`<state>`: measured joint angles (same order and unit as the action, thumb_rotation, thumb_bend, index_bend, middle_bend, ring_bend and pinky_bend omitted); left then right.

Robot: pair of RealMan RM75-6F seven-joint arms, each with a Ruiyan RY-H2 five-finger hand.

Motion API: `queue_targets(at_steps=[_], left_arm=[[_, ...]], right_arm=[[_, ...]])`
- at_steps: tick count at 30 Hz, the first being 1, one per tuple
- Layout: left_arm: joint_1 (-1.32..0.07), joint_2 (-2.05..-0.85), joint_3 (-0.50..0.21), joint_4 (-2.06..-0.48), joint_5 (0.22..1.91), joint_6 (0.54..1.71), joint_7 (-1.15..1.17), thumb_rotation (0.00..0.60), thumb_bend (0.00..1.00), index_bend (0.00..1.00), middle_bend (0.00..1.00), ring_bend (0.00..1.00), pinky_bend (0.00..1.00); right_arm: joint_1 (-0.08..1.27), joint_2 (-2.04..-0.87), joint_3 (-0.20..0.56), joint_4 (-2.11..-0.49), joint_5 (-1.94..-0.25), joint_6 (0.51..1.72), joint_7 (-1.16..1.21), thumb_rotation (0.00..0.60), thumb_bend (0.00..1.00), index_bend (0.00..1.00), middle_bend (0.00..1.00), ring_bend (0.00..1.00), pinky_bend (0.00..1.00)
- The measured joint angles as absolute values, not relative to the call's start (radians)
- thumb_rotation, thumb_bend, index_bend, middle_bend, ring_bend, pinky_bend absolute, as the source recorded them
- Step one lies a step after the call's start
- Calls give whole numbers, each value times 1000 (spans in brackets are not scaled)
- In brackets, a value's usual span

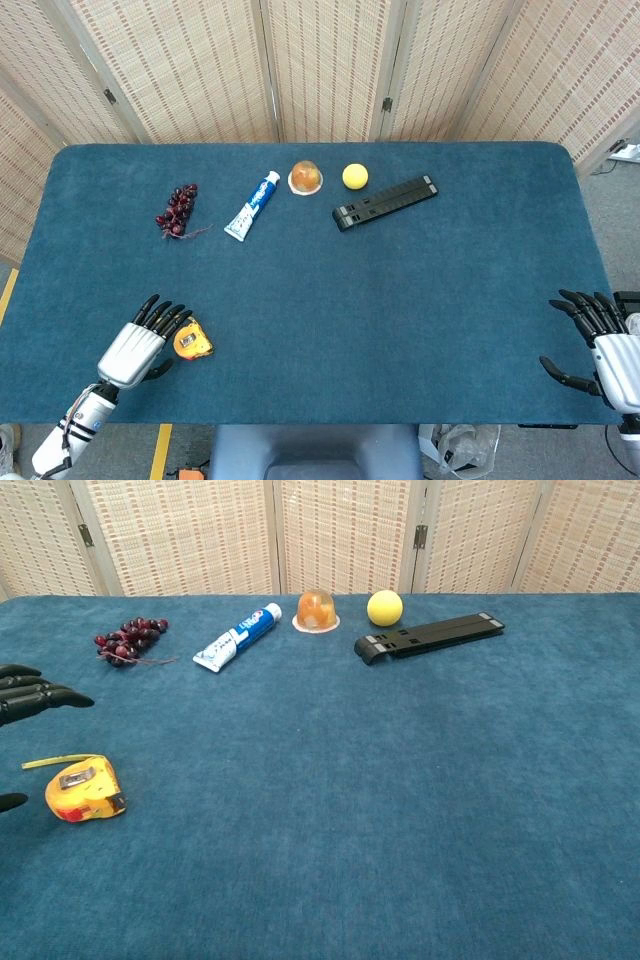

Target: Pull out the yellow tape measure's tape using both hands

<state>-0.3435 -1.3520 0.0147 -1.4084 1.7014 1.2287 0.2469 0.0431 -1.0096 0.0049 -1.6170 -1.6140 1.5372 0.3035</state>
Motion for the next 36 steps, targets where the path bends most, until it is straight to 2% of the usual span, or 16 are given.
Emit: queue_targets(at_steps=[15, 29, 36], left_arm=[[-401, -1455, 24, -1249, 1683, 1174, 253, 600, 306, 77, 115, 98, 31], [-475, -1508, -18, -1311, 1626, 1100, 318, 600, 300, 72, 112, 95, 32], [-481, -1496, -33, -1372, 1563, 1082, 390, 600, 300, 89, 111, 97, 32]], right_arm=[[39, -1005, 4, -1627, -1610, 1538, 293, 600, 282, 178, 152, 86, 32], [29, -1004, 4, -1607, -1605, 1548, 317, 600, 282, 178, 152, 85, 33], [24, -1006, 3, -1593, -1604, 1553, 333, 600, 282, 178, 152, 85, 32]])
